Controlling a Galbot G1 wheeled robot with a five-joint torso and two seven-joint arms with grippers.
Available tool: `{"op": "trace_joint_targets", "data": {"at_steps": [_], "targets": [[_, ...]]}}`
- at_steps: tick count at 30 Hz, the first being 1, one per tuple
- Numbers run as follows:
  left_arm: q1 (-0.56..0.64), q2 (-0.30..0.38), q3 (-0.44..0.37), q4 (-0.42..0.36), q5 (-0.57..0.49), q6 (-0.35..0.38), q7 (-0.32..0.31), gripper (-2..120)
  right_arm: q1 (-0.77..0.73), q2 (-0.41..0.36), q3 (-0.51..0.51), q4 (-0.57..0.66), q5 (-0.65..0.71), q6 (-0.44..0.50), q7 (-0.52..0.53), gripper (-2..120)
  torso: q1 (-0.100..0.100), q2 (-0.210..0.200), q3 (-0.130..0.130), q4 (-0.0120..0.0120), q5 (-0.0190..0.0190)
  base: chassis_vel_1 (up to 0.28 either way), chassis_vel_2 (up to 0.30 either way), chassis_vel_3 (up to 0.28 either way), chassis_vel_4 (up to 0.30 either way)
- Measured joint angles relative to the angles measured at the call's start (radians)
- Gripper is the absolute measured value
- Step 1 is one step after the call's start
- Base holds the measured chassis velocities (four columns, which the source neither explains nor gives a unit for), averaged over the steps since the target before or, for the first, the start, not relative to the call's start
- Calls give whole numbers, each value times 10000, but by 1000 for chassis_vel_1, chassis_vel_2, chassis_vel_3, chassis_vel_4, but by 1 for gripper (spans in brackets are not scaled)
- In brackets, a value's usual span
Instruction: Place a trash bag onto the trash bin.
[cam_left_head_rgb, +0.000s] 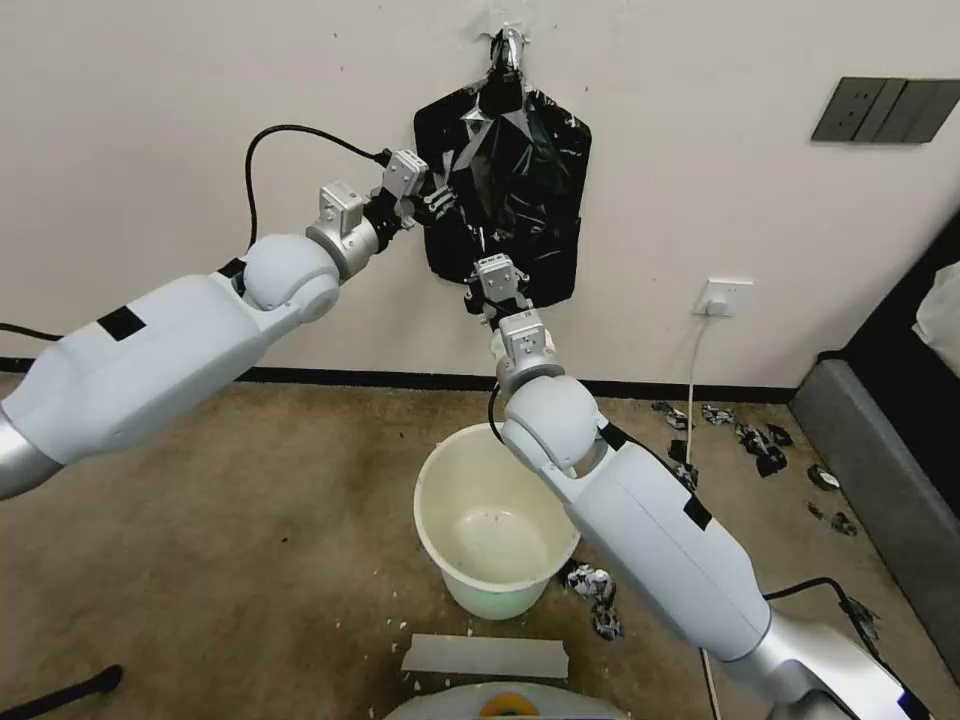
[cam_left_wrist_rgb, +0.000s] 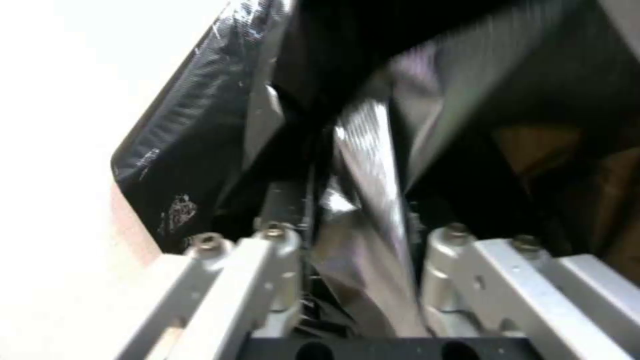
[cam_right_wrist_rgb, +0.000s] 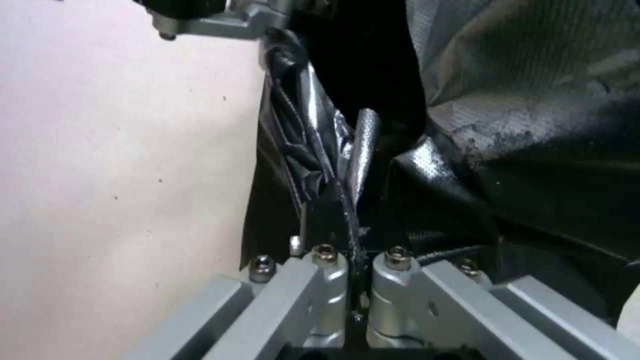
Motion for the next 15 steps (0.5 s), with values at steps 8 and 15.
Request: {"op": "trace_joint_targets", "data": {"at_steps": [8, 15], "targets": [[459, -22, -396, -78, 13, -2, -236, 0, -285, -56, 86, 315, -63, 6, 6, 0, 0, 0, 0, 0, -1, 0, 0, 0, 0], [673, -61, -607, -79, 18, 33, -480, 0, -817, -314, 225, 1213, -476, 117, -401, 23, -1, 0, 0, -1, -1, 0, 0, 0, 0]]}}
